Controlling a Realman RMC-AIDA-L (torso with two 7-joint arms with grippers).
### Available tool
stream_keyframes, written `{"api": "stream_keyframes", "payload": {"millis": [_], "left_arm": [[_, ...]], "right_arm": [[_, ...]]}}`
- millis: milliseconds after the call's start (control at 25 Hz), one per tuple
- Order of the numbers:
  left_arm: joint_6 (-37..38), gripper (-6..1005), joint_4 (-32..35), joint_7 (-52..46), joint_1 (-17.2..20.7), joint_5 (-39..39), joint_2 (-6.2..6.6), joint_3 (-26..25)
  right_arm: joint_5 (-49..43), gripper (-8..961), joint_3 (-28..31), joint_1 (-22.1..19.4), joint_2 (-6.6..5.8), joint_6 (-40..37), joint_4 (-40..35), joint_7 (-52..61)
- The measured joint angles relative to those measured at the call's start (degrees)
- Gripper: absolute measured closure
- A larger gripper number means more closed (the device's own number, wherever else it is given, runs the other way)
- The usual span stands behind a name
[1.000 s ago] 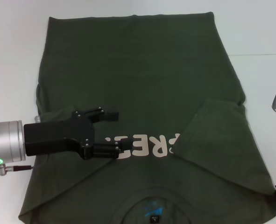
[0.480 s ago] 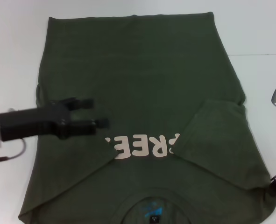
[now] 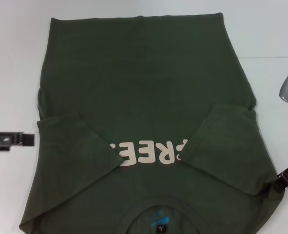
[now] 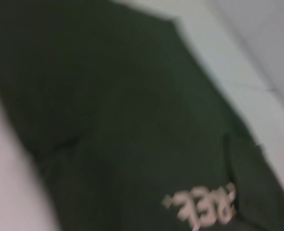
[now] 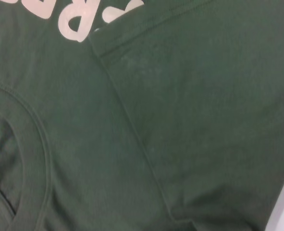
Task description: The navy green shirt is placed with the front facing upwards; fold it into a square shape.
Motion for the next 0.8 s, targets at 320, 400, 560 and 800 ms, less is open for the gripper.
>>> {"api": "stream_keyframes", "payload": {"millis": [320, 400, 560, 800], "left_arm": [[4.7, 50, -1.7, -8.5, -0.1, 9.3, 1.01, -6.1], [4.8, 50, -3.5, -8.5, 0.2, 11.8, 1.05, -6.4], [4.5, 50, -7.2, -8.2, 0.2, 15.4, 0.74, -4.8], [2.5, 49, -10.3, -8.1, 0.0, 16.5, 0.46, -3.5]], "right_arm": [[0.9, 932, 0.0, 0.8, 0.14, 1.0, 0.4, 0.0], [1.4, 932, -0.1, 0.9, 0.06, 1.3, 0.4, 0.0], [2.0, 933, 0.0, 1.2, -0.01, 1.7, 0.7, -0.1], [2.2, 933, -0.2, 1.6, -0.02, 1.8, 1.2, -0.2]]}}
